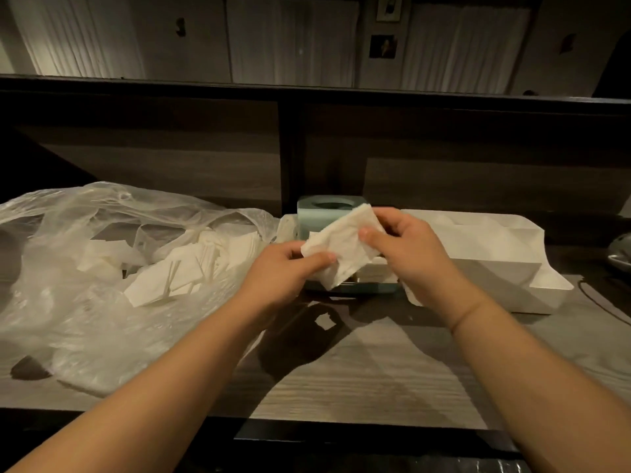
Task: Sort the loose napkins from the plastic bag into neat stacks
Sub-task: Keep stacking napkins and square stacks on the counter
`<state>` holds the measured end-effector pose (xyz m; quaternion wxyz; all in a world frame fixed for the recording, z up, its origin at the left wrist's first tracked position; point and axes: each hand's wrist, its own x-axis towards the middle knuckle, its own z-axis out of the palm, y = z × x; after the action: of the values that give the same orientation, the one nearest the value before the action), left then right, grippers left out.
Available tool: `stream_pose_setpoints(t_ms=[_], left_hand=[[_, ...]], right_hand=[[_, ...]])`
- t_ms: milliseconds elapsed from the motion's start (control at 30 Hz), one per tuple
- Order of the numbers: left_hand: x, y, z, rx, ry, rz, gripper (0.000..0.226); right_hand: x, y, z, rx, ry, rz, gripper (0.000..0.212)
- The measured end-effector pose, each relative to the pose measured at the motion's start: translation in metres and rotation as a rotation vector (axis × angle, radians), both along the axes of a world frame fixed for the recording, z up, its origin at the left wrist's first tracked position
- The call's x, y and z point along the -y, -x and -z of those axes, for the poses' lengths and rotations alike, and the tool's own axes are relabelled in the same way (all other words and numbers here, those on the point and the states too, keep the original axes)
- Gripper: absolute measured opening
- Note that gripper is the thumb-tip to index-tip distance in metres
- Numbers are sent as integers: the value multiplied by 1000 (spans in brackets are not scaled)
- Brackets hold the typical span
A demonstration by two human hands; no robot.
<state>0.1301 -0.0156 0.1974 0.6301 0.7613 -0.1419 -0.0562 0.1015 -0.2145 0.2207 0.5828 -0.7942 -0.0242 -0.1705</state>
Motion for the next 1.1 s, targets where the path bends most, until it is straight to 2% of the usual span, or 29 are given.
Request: stream_pose_setpoints(t_ms=[100, 267, 333, 533, 733, 900, 967, 1100], left_hand=[[3, -14, -9, -69, 5, -63, 26], [10, -33, -22, -340, 106, -102, 38], [13, -40, -22, -357, 105, -116, 39], [20, -54, -15, -345, 50, -120, 29], [21, -60, 0, -274, 2, -110, 37], [21, -61, 11, -212, -55, -138, 47], [22, -58, 12, -142, -89, -144, 51], [27, -56, 10, -48, -64, -133, 65]], right_hand=[[-6, -32, -21, -37, 57, 4, 28], [-8, -78, -40, -167, 180, -76, 26], [-7, -90, -42, -218, 245, -103, 21], [-3, -108, -43, -261, 508, -129, 27], [0, -116, -40, -350, 599, -185, 23], [-7, -116, -26, -369, 718, -148, 33], [-10, -114, -16, -315, 738, -89, 34], [-10, -96, -3, -19, 721, 144, 28]])
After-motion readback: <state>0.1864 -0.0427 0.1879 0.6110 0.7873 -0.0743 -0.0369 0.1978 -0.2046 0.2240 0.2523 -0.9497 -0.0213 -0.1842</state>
